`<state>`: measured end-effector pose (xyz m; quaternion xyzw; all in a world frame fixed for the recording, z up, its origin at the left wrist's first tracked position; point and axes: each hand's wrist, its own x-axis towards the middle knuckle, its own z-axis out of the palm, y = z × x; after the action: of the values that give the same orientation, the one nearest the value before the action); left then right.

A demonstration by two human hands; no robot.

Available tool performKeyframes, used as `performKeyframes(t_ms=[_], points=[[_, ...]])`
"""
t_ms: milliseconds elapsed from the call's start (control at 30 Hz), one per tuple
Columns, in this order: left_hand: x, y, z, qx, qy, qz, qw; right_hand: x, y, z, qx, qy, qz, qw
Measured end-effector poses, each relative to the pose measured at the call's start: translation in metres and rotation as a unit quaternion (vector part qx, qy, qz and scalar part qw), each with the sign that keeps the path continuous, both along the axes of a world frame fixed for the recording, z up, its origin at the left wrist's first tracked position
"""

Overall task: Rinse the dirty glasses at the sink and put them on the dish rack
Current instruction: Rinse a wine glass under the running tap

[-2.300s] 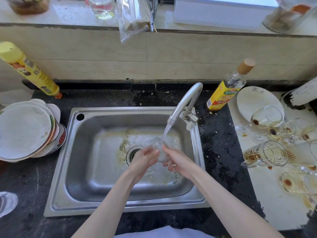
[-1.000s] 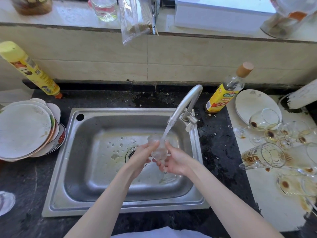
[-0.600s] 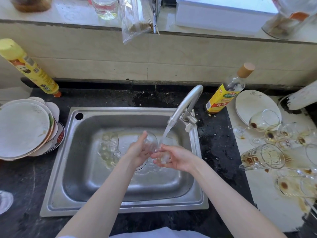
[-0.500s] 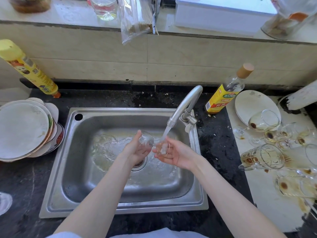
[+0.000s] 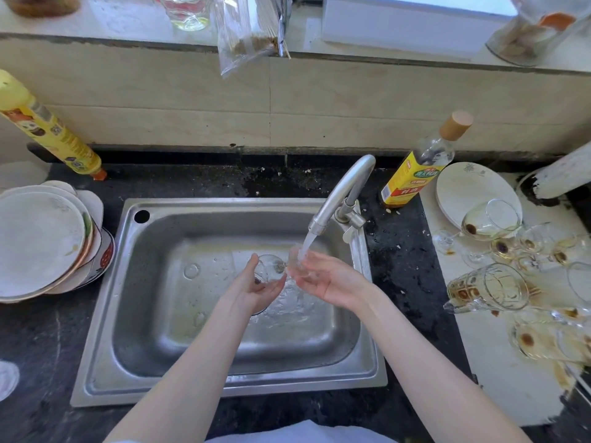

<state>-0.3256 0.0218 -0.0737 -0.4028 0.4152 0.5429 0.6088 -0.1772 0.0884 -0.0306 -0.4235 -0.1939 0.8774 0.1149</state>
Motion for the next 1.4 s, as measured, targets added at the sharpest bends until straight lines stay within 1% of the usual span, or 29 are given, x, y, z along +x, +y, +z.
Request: performKeyframes(t_ms=[33, 100, 167, 233, 300, 367, 400, 433, 467, 533, 600, 767, 833, 900, 967, 1000, 1067, 1100, 1133, 1167, 1200, 1233, 1267, 1333, 1400], points=[[0.001, 0.000, 0.002, 0.008, 0.026, 0.009, 1.000, 0.000, 0.001, -0.002, -0.006, -0.010, -0.008, 1.000], [0.003, 0.000, 0.000, 0.017, 0.116, -0.005, 0.993, 0.001, 0.003, -0.008, -0.010, -0.042, -0.016, 0.999], [0.003, 0.000, 0.000, 0.020, 0.220, -0.035, 0.975, 0.000, 0.005, -0.015, -0.017, -0.079, -0.044, 0.996], [0.006, 0.000, 0.005, 0.052, 0.311, -0.056, 0.947, -0.002, 0.004, -0.020, -0.023, -0.104, -0.063, 0.992], [0.010, 0.001, 0.018, 0.079, 0.404, -0.101, 0.906, -0.006, 0.002, -0.022, -0.034, -0.105, -0.067, 0.992], [0.013, 0.002, 0.033, 0.092, 0.509, -0.155, 0.842, -0.010, 0.000, -0.024, -0.049, -0.101, -0.070, 0.991], [0.015, 0.003, 0.040, 0.100, 0.549, -0.172, 0.812, -0.012, 0.000, -0.024, -0.055, -0.094, -0.071, 0.991], [0.016, 0.003, 0.044, 0.112, 0.573, -0.182, 0.791, -0.013, -0.001, -0.025, -0.064, -0.083, -0.074, 0.992], [0.017, 0.002, 0.048, 0.127, 0.585, -0.187, 0.779, -0.014, -0.001, -0.024, -0.075, -0.070, -0.078, 0.992], [0.017, 0.000, 0.053, 0.150, 0.596, -0.193, 0.765, -0.015, -0.003, -0.023, -0.092, -0.051, -0.077, 0.991], [0.016, -0.002, 0.054, 0.173, 0.599, -0.204, 0.755, -0.015, -0.006, -0.020, -0.088, -0.052, -0.061, 0.993], [0.015, -0.005, 0.055, 0.236, 0.574, -0.234, 0.748, -0.016, -0.011, -0.022, -0.062, -0.061, -0.014, 0.996], [0.016, -0.003, 0.052, 0.240, 0.565, -0.251, 0.748, -0.015, -0.013, -0.021, -0.015, -0.083, 0.009, 0.996], [0.017, -0.001, 0.049, 0.224, 0.552, -0.259, 0.761, -0.013, -0.016, -0.022, 0.071, -0.136, 0.014, 0.988], [0.018, 0.000, 0.046, 0.208, 0.536, -0.265, 0.774, -0.008, -0.019, -0.021, 0.184, -0.201, 0.040, 0.961], [0.019, 0.000, 0.044, 0.206, 0.536, -0.271, 0.772, -0.005, -0.020, -0.022, 0.247, -0.231, 0.068, 0.939], [0.025, 0.000, 0.042, 0.213, 0.547, -0.303, 0.751, 0.002, -0.023, -0.026, 0.376, -0.282, 0.144, 0.871], [0.030, -0.001, 0.041, 0.220, 0.552, -0.321, 0.737, 0.004, -0.023, -0.027, 0.423, -0.291, 0.172, 0.841], [0.036, -0.002, 0.041, 0.226, 0.553, -0.332, 0.729, 0.006, -0.024, -0.027, 0.440, -0.290, 0.181, 0.830], [0.041, -0.003, 0.042, 0.232, 0.550, -0.334, 0.730, 0.006, -0.024, -0.026, 0.432, -0.280, 0.170, 0.841], [0.044, -0.004, 0.043, 0.233, 0.545, -0.328, 0.735, 0.006, -0.025, -0.025, 0.410, -0.263, 0.141, 0.862], [0.046, -0.005, 0.044, 0.230, 0.541, -0.317, 0.744, 0.005, -0.025, -0.024, 0.386, -0.249, 0.108, 0.882], [0.046, -0.005, 0.045, 0.229, 0.533, -0.309, 0.754, 0.004, -0.025, -0.023, 0.371, -0.239, 0.083, 0.894], [0.043, -0.005, 0.047, 0.242, 0.516, -0.306, 0.762, 0.002, -0.027, -0.021, 0.370, -0.214, 0.060, 0.902], [0.036, -0.004, 0.049, 0.257, 0.512, -0.327, 0.752, -0.001, -0.027, -0.019, 0.382, -0.184, 0.062, 0.903]])
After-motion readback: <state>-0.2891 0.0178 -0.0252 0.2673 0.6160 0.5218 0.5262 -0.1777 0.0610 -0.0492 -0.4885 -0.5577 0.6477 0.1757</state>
